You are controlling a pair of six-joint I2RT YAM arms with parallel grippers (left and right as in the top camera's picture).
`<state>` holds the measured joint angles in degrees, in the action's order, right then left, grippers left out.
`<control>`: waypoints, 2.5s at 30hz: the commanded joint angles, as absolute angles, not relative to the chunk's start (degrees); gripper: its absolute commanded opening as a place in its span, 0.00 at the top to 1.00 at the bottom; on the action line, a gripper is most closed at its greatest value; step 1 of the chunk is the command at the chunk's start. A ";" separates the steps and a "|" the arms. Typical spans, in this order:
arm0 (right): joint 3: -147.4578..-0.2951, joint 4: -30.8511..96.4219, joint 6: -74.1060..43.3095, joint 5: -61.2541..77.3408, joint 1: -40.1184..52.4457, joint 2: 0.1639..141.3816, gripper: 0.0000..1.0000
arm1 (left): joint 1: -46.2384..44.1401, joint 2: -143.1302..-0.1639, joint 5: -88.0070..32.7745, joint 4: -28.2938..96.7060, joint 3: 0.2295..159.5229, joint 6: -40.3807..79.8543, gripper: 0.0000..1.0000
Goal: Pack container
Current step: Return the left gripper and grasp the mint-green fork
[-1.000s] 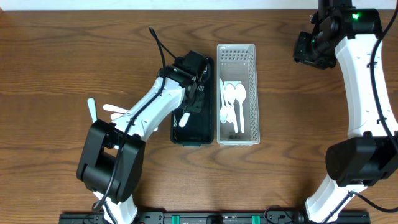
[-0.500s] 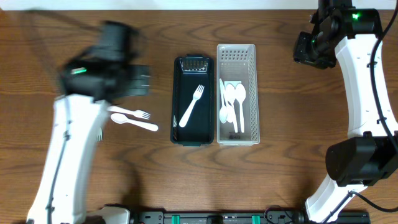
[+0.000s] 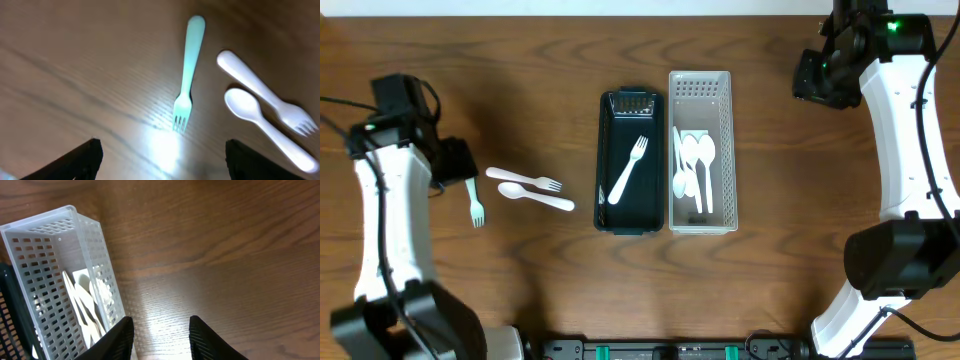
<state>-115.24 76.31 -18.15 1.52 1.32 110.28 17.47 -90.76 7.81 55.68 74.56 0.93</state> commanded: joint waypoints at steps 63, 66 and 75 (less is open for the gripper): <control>-115.39 78.22 -17.98 1.32 -1.21 110.74 0.61 | 22.22 -115.63 -6.26 41.15 68.18 -9.19 0.72; -115.39 78.19 -17.98 1.32 -1.21 110.74 0.61 | 22.22 -115.63 -6.26 42.22 68.18 -9.19 0.75; -115.39 78.22 -17.96 1.32 -1.23 110.74 0.62 | 22.22 -115.61 -6.26 43.35 68.18 -9.17 0.88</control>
